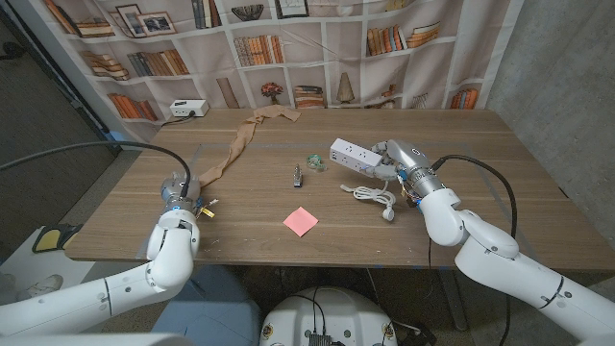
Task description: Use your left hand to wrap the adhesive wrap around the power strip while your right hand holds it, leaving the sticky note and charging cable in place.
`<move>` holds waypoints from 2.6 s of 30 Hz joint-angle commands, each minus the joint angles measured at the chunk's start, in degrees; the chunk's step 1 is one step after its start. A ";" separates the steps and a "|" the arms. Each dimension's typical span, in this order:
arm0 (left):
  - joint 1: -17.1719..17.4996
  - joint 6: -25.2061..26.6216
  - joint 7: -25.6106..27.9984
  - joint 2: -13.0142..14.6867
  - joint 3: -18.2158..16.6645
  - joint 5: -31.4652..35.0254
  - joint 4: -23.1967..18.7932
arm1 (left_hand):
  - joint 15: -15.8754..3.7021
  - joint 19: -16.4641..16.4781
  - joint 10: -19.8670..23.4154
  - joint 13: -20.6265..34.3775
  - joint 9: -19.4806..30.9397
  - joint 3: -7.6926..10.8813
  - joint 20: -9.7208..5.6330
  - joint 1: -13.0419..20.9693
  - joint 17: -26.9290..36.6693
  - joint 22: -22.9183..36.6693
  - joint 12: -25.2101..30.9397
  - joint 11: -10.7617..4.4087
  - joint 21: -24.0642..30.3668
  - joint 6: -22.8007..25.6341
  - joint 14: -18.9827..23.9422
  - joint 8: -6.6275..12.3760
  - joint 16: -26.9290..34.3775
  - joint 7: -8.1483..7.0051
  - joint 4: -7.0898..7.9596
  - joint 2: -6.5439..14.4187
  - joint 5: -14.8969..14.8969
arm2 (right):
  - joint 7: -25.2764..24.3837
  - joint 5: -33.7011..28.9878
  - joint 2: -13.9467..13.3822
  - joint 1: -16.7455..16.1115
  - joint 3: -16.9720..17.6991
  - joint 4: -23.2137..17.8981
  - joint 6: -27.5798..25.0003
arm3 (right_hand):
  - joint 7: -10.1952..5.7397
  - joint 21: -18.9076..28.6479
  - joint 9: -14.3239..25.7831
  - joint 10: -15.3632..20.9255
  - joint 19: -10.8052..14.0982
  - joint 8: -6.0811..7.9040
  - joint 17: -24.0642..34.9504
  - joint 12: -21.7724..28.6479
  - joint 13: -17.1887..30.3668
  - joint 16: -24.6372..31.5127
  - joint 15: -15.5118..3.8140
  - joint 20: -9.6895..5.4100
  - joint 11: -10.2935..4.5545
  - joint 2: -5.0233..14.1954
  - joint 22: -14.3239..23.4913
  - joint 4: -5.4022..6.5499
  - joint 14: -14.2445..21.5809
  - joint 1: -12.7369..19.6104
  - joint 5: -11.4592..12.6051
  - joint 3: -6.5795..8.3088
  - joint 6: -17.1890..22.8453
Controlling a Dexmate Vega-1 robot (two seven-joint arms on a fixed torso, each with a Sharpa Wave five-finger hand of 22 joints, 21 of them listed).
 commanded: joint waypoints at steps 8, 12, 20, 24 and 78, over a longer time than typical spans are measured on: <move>3.01 -7.09 -9.88 -6.31 -5.97 14.55 6.44 | -11.20 2.78 11.10 1.07 0.37 3.64 -6.13 6.53 0.21 3.88 4.83 -2.84 6.91 9.38 10.59 3.21 3.11 1.28 -0.48 -0.45 -0.90 | 0.11 0.13 0.32 0.96 -0.39 0.55 -0.57 | -4.18 0.79 0.28 7.33 -0.38 0.30 0.14 1.19 5.06 -0.38 -7.77 -3.89 -6.45 8.66 0.03 0.30 5.50 8.14 0.31 2.92 4.73; 3.64 -8.73 -8.55 -8.11 -7.12 15.61 8.52 | -14.52 5.82 17.94 2.59 1.05 6.95 -7.24 14.71 1.58 7.55 7.58 -5.49 13.52 14.56 18.97 5.26 6.00 0.89 -0.95 0.16 -1.44 | 0.15 0.13 0.40 1.20 -0.54 0.71 -0.67 | -4.27 0.92 0.29 7.33 -0.40 0.29 0.21 1.16 5.07 -0.40 -7.76 -3.88 -6.46 8.63 0.01 0.28 5.58 8.14 0.30 2.93 4.75; 6.36 -9.94 1.28 -9.77 -11.07 10.10 9.17 | -18.59 5.65 30.74 13.42 7.26 -10.59 -5.13 33.09 19.34 25.82 14.21 -6.28 44.50 30.94 32.74 15.95 31.61 0.49 0.45 1.62 -4.32 | 0.14 -0.06 0.27 1.18 -0.57 0.41 -1.37 | -4.21 1.21 0.32 7.43 -0.56 0.23 0.32 1.09 5.06 -0.55 -7.76 -3.95 -6.47 8.55 -0.05 0.23 5.68 8.14 0.29 2.99 4.74; 6.47 -10.11 2.70 -9.90 -11.16 9.72 9.44 | -18.97 5.54 36.52 17.00 9.97 -13.72 -5.25 36.10 21.15 26.96 18.02 -6.47 52.93 36.74 34.65 19.52 36.80 0.15 0.36 1.59 -3.58 | 0.01 0.52 0.24 1.09 -0.22 0.48 -1.11 | -4.24 1.33 0.33 7.38 -0.65 0.23 0.26 1.08 5.16 -0.71 -7.75 -3.96 -6.57 8.56 -0.07 0.25 5.63 8.11 0.29 3.03 4.81; 11.84 -9.20 32.14 -6.41 -16.91 -12.24 -0.75 | -19.93 5.17 45.60 18.64 18.91 -13.05 -8.60 35.08 7.60 17.45 23.94 -6.42 62.13 41.90 48.02 27.27 29.54 0.33 1.48 -0.47 -1.60 | -1.08 1.05 0.26 0.91 0.09 0.45 -0.68 | -4.26 2.60 0.45 7.43 -1.30 -0.02 0.55 0.49 5.22 -1.56 -7.76 -4.07 -6.60 8.36 -0.30 0.23 5.93 7.89 0.22 3.33 4.83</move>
